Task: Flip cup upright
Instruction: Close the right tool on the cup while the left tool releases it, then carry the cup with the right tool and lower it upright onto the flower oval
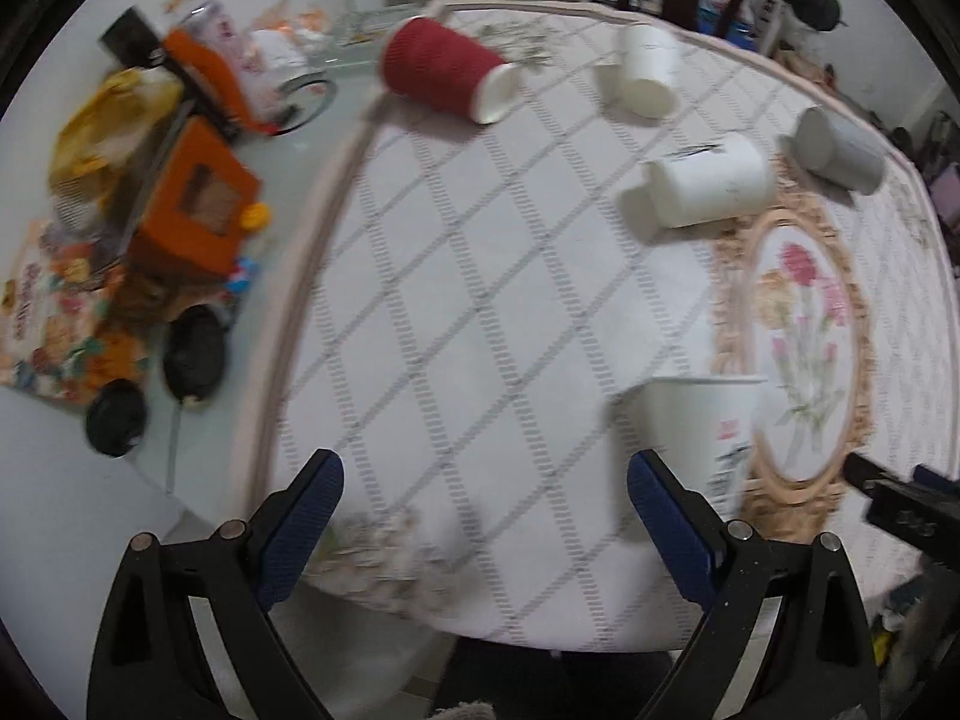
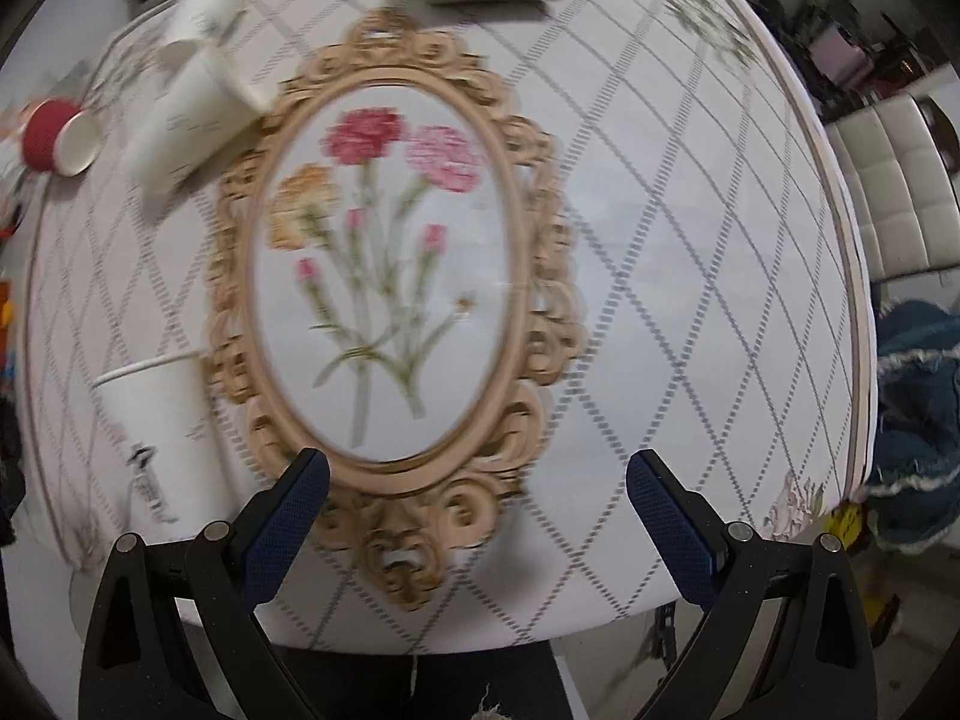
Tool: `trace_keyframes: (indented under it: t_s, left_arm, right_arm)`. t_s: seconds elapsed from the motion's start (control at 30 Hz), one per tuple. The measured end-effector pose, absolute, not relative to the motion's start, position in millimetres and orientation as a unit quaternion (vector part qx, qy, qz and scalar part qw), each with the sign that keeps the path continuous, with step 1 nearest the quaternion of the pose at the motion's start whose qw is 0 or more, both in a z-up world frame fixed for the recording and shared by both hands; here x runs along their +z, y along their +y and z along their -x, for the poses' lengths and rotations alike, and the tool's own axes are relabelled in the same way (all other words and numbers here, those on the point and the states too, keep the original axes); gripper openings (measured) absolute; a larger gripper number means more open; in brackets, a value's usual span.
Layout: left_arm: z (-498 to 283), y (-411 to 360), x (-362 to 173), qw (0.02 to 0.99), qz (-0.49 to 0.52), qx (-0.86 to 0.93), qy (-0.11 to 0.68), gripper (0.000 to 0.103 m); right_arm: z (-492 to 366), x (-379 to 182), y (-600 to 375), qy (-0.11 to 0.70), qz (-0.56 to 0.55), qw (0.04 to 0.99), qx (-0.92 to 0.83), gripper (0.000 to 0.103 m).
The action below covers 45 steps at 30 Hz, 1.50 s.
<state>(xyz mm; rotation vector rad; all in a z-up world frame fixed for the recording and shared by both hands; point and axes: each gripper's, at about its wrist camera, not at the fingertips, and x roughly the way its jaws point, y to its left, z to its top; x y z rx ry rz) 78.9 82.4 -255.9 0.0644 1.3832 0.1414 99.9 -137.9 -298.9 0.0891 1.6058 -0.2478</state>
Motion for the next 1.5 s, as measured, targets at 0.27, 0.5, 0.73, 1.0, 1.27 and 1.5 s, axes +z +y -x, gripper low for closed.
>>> trace_keyframes:
  t_s: [0.27,0.5,0.73,1.0,1.27,1.5]
  left_arm:
    - [-59,137,-298,0.736,-0.022,0.114,0.667,0.097]
    - [-58,157,-322,0.719,0.005,0.120,0.685,0.097]
    - [-68,154,-332,0.716,0.002,0.107,0.690,0.100]
    - [-82,147,-335,0.718,0.002,0.092,0.689,0.100]
    - [-89,129,-344,0.714,-0.011,0.074,0.696,0.100]
    - [-99,117,-345,0.707,-0.014,0.063,0.705,0.100]
  right_arm:
    - [-109,-300,-70,0.724,0.009,0.688,-0.050,0.100]
    - [-119,-324,-28,0.752,-0.002,0.659,-0.005,0.100]
    - [-137,-351,-18,0.774,-0.037,0.632,-0.006,0.090]
    - [-144,-361,-41,0.779,-0.092,0.620,-0.033,0.064]
    - [-149,-367,-70,0.777,-0.126,0.614,-0.051,0.064]
    - [-150,-350,-96,0.756,-0.138,0.638,-0.051,0.063]
